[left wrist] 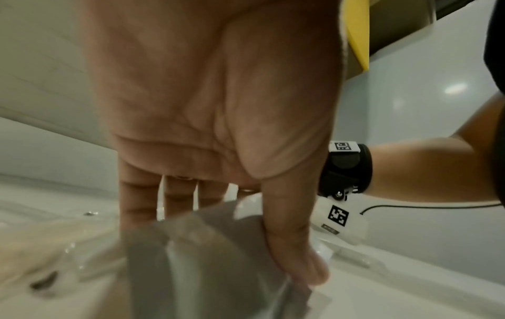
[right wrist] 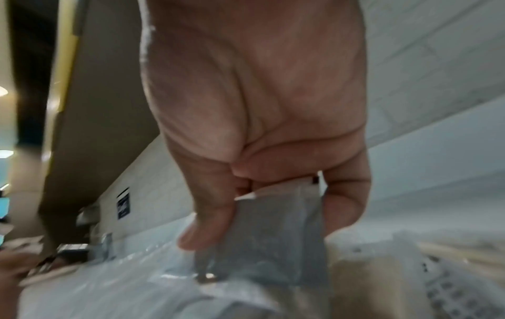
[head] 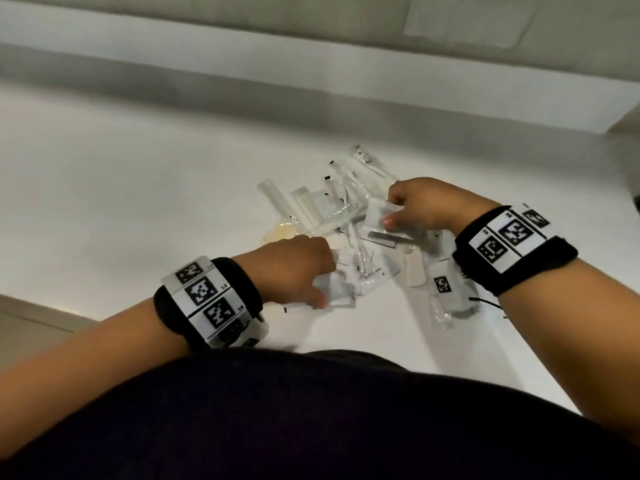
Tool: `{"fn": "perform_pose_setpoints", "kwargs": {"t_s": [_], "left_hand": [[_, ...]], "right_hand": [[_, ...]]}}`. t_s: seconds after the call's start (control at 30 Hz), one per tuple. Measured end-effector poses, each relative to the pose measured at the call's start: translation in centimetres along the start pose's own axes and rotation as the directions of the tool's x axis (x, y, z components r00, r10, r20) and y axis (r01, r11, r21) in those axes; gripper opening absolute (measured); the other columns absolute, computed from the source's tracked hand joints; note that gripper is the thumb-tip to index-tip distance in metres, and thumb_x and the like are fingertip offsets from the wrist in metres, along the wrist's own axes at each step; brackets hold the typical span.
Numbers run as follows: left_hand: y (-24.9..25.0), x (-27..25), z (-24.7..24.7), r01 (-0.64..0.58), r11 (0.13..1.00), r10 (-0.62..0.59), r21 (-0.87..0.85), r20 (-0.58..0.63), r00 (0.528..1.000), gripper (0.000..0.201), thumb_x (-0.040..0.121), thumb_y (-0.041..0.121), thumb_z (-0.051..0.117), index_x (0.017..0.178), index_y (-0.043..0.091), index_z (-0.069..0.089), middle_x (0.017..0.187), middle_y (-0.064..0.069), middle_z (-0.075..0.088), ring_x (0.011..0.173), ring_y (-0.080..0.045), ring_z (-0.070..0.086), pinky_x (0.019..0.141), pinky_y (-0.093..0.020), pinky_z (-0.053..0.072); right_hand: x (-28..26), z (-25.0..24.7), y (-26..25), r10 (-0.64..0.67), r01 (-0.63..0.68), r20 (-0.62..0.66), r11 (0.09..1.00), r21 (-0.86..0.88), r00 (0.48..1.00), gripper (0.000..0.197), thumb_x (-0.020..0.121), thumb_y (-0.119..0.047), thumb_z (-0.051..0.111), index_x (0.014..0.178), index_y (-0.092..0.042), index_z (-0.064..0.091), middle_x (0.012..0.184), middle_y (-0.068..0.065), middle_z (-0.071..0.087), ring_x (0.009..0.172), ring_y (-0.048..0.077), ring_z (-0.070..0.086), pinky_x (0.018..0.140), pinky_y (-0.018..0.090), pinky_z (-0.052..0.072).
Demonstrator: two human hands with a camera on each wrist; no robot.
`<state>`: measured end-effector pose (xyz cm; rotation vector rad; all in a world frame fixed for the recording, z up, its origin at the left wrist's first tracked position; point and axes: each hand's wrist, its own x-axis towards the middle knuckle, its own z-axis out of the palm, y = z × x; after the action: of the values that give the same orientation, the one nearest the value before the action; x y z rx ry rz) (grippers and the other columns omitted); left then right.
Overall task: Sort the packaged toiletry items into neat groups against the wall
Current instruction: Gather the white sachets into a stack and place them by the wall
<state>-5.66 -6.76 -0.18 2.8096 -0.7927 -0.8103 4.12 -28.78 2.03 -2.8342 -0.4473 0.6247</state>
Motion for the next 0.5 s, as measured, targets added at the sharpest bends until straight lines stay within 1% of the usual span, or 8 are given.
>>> {"fn": "perform_pose_setpoints", "kwargs": {"t_s": [0.07, 0.1, 0.2, 0.27, 0.33, 0.4, 0.43, 0.5], "left_hand": [[0.3, -0.2, 0.4, 0.041, 0.999, -0.041, 0.023, -0.012, 0.999, 0.047, 0.081, 0.044, 0.066, 0.121, 0.021, 0.059, 0.136, 0.002, 0.039, 0.121, -0.022, 0.040, 0.094, -0.037, 0.043], [0.3, -0.2, 0.5, 0.061, 0.997, -0.060, 0.043, -0.022, 0.998, 0.045, 0.080, 0.043, 0.067, 0.118, 0.022, 0.061, 0.135, 0.002, 0.038, 0.120, -0.023, 0.040, 0.091, -0.035, 0.044], [0.6, -0.2, 1.0, 0.130, 0.989, -0.127, 0.068, -0.057, 0.990, 0.045, 0.076, 0.043, 0.071, 0.115, 0.023, 0.061, 0.126, 0.000, 0.038, 0.112, -0.023, 0.040, 0.086, -0.035, 0.046], [0.7, -0.1, 1.3, 0.176, 0.984, -0.173, 0.043, -0.050, 0.984, 0.049, 0.075, 0.042, 0.072, 0.118, 0.023, 0.058, 0.123, -0.002, 0.038, 0.108, -0.023, 0.041, 0.085, -0.035, 0.045], [0.9, -0.1, 1.2, 0.219, 0.975, -0.218, 0.035, -0.040, 0.975, 0.054, 0.075, 0.042, 0.073, 0.122, 0.022, 0.054, 0.121, -0.002, 0.039, 0.106, -0.023, 0.043, 0.084, -0.035, 0.045], [1.2, -0.1, 1.1, 0.250, 0.968, -0.247, 0.032, -0.064, 0.967, 0.053, 0.075, 0.040, 0.075, 0.119, 0.021, 0.052, 0.111, 0.001, 0.042, 0.098, -0.020, 0.045, 0.075, -0.032, 0.044], [1.3, -0.1, 1.1, 0.265, 0.964, -0.263, 0.011, -0.087, 0.961, 0.049, 0.075, 0.038, 0.075, 0.114, 0.020, 0.050, 0.102, 0.003, 0.044, 0.091, -0.018, 0.045, 0.068, -0.029, 0.041], [1.1, -0.3, 1.3, 0.302, 0.951, -0.308, -0.061, -0.134, 0.942, 0.047, 0.075, 0.032, 0.077, 0.105, 0.020, 0.043, 0.084, 0.006, 0.047, 0.077, -0.016, 0.047, 0.057, -0.028, 0.034]], "right_hand": [[-0.2, 1.3, -0.8, -0.053, 0.053, -0.006, 0.995, -0.081, 0.999, 0.019, 0.078, -0.037, 0.069, 0.083, -0.023, 0.057, 0.090, -0.003, 0.058, 0.074, 0.016, 0.053, 0.058, 0.026, 0.039], [-0.4, 1.9, -1.1, -0.083, 0.081, -0.017, 0.989, -0.121, 0.996, 0.020, 0.077, -0.038, 0.069, 0.082, -0.023, 0.056, 0.096, -0.003, 0.056, 0.076, 0.016, 0.053, 0.059, 0.027, 0.041], [-0.9, 2.8, -1.6, -0.134, 0.122, -0.045, 0.970, -0.210, 0.990, 0.025, 0.080, -0.036, 0.071, 0.094, -0.022, 0.055, 0.105, -0.003, 0.043, 0.084, 0.018, 0.048, 0.060, 0.028, 0.035], [-1.0, 2.8, -1.8, -0.127, 0.118, -0.029, 0.968, -0.221, 0.991, 0.028, 0.080, -0.034, 0.072, 0.099, -0.022, 0.055, 0.105, 0.000, 0.046, 0.086, 0.019, 0.049, 0.061, 0.027, 0.035], [-1.1, 2.7, -1.7, -0.112, 0.107, -0.015, 0.976, -0.191, 0.994, 0.027, 0.080, -0.032, 0.072, 0.095, -0.022, 0.052, 0.100, 0.000, 0.052, 0.083, 0.018, 0.051, 0.055, 0.025, 0.033], [-1.0, 2.8, -1.2, -0.088, 0.085, -0.020, 0.991, -0.102, 0.996, 0.028, 0.079, -0.025, 0.072, 0.097, -0.021, 0.050, 0.094, 0.000, 0.055, 0.073, 0.015, 0.049, 0.053, 0.025, 0.032], [-0.8, 2.8, -0.8, -0.074, 0.072, -0.021, 0.996, -0.050, 0.997, 0.032, 0.077, -0.022, 0.072, 0.100, -0.021, 0.050, 0.094, 0.000, 0.056, 0.072, 0.014, 0.050, 0.055, 0.026, 0.036], [-0.4, 2.6, 0.0, -0.034, 0.034, -0.010, 0.997, 0.064, 0.999, 0.048, 0.072, -0.020, 0.075, 0.111, -0.024, 0.048, 0.101, -0.001, 0.059, 0.079, 0.016, 0.056, 0.065, 0.028, 0.047]]}}
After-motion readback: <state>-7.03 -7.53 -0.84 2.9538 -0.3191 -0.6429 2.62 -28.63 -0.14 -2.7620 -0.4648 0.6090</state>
